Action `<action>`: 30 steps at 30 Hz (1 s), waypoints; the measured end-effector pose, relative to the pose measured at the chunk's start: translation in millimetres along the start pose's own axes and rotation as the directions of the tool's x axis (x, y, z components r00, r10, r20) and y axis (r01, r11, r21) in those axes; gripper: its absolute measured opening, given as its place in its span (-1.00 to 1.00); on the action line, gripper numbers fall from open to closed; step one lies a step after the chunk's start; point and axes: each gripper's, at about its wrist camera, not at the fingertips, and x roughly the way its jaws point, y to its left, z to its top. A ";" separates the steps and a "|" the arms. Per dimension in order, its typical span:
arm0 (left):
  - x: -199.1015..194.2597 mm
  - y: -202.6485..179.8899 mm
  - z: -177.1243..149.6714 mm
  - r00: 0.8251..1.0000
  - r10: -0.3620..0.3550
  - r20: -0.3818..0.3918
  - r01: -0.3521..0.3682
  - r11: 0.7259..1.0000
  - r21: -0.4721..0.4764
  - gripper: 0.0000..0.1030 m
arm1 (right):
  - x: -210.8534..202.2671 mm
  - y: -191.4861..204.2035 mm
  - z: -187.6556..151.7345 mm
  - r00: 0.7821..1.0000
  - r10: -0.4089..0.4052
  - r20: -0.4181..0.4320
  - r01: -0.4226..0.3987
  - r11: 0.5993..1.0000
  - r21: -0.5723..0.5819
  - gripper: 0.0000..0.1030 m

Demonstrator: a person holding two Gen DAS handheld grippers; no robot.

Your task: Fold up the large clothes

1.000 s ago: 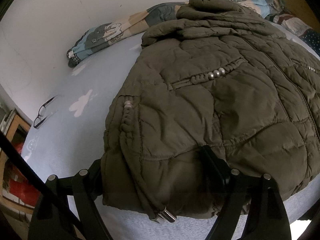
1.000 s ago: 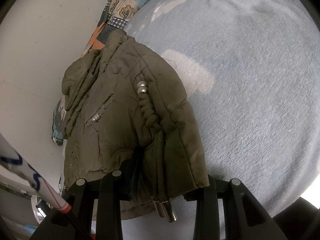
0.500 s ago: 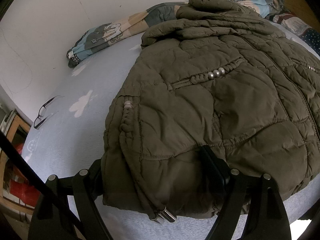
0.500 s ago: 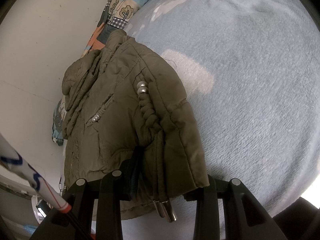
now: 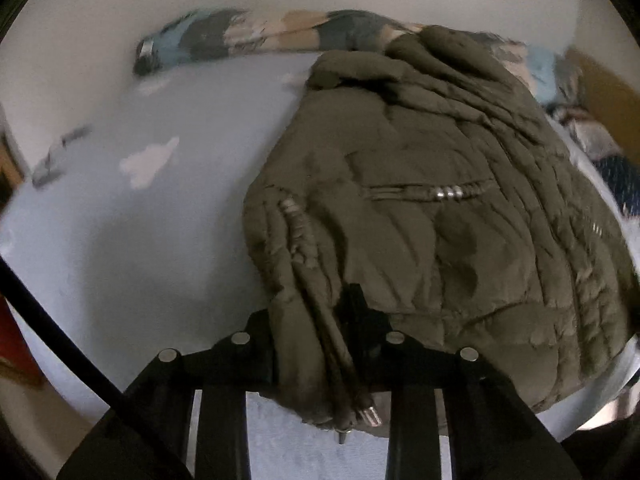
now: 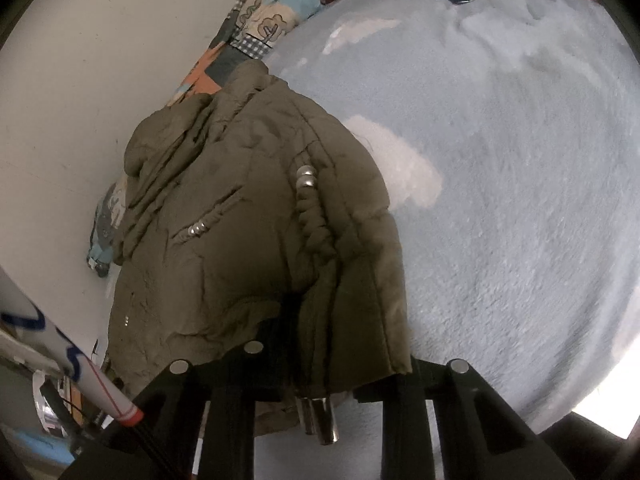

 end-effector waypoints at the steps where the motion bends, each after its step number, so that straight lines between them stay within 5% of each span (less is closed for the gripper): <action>1: 1.5 6.5 -0.1 1.000 -0.026 -0.018 0.025 0.999 -0.034 -0.37 | 0.8 -2.5 0.2 1.000 0.008 -0.005 -0.008 1.000 0.013 -0.55; 5: 6.8 33.3 -3.8 0.987 -0.142 -0.077 0.124 0.973 -0.194 -0.09 | 1.9 -10.9 0.9 0.999 0.029 -0.019 -0.028 0.998 0.055 -0.47; 8: 11.8 60.1 -12.1 0.954 -0.285 -0.095 0.232 0.900 -0.370 -0.03 | 2.2 -12.5 0.6 0.999 0.034 -0.022 -0.033 0.997 0.064 -0.45; 12: 15.8 70.5 -20.2 0.929 -0.361 -0.083 0.285 0.840 -0.462 0.00 | 2.3 -13.7 1.2 0.999 0.039 -0.028 -0.036 0.997 0.073 -0.42; 17: 17.7 52.4 -14.8 0.930 -0.358 -0.081 0.297 0.865 -0.405 0.01 | 3.0 -13.8 1.9 0.999 0.036 -0.032 -0.033 0.996 0.079 -0.40; 19: 17.2 39.2 -10.4 0.931 -0.355 -0.081 0.307 0.885 -0.349 -0.17 | 2.8 -14.0 2.3 0.999 0.035 -0.032 -0.032 0.996 0.078 -0.40; 24: 8.1 7.8 -2.7 0.983 -0.179 -0.043 0.173 0.978 -0.119 -0.34 | 3.2 -10.2 3.0 0.999 0.023 -0.026 -0.022 0.998 0.058 -0.46; 26: 5.7 -7.7 -4.6 0.995 -0.098 -0.010 0.097 0.995 -0.013 -0.33 | 3.1 -4.7 2.6 1.000 0.007 -0.017 -0.007 1.000 0.023 -0.55; 30: 8.9 -18.7 -9.0 1.000 -0.003 0.013 0.002 0.996 0.084 -0.02 | 0.1 4.4 0.8 1.000 -0.019 0.004 0.019 0.999 -0.040 -0.63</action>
